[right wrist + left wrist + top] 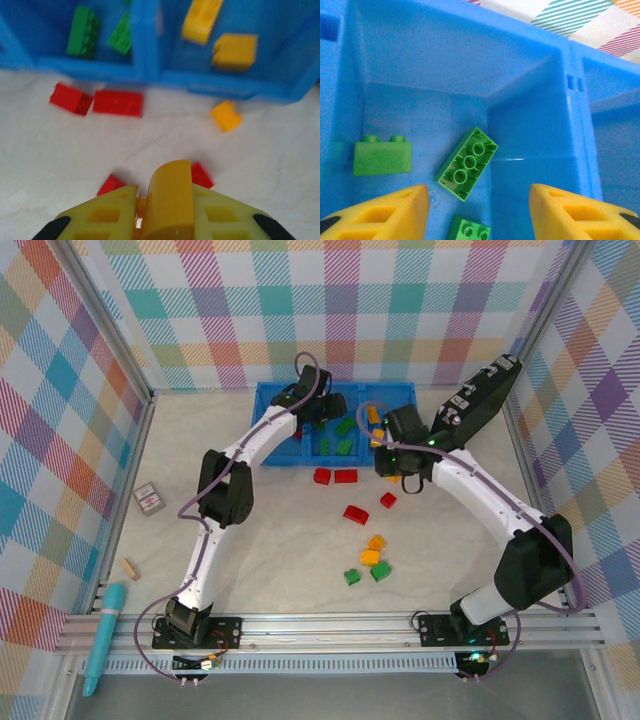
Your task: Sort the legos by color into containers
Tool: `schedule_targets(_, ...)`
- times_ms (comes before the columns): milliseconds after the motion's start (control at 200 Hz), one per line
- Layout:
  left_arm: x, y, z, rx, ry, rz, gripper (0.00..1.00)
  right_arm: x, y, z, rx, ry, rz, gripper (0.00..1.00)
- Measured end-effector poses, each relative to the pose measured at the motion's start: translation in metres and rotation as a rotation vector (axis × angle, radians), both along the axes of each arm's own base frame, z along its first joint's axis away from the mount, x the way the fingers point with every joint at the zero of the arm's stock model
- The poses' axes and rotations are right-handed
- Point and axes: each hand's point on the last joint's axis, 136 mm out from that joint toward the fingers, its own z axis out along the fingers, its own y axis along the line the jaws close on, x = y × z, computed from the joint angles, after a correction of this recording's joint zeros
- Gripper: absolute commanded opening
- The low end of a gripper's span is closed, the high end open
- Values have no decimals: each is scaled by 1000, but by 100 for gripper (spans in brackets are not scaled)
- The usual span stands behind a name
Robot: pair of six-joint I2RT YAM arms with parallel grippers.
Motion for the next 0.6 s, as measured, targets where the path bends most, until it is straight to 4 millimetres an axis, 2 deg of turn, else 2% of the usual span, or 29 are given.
schedule_targets(90,-5,1,34,-9,-53,-26,56,25,-17,13,-17,-68,-31,23)
schedule_targets(225,-26,10,122,-38,-186,-67,58,64,-22,26,-37,-160,-34,24)
schedule_targets(325,-58,21,191,-69,-292,-109,59,85,-16,20,-64,-184,-6,24)
schedule_targets(410,-86,33,228,-71,-348,-136,59,99,-12,8,-91,-187,12,24)
schedule_targets(450,-98,39,239,-64,-364,-143,60,105,-11,2,-103,-186,18,24)
schedule_targets(490,-109,45,240,-55,-365,-147,60,110,-10,-3,-114,-186,25,24)
schedule_targets(550,-127,55,230,-27,-336,-155,60,120,-8,-10,-129,-189,28,24)
schedule_targets(600,-142,65,213,4,-300,-154,61,126,-6,-14,-136,-188,27,24)
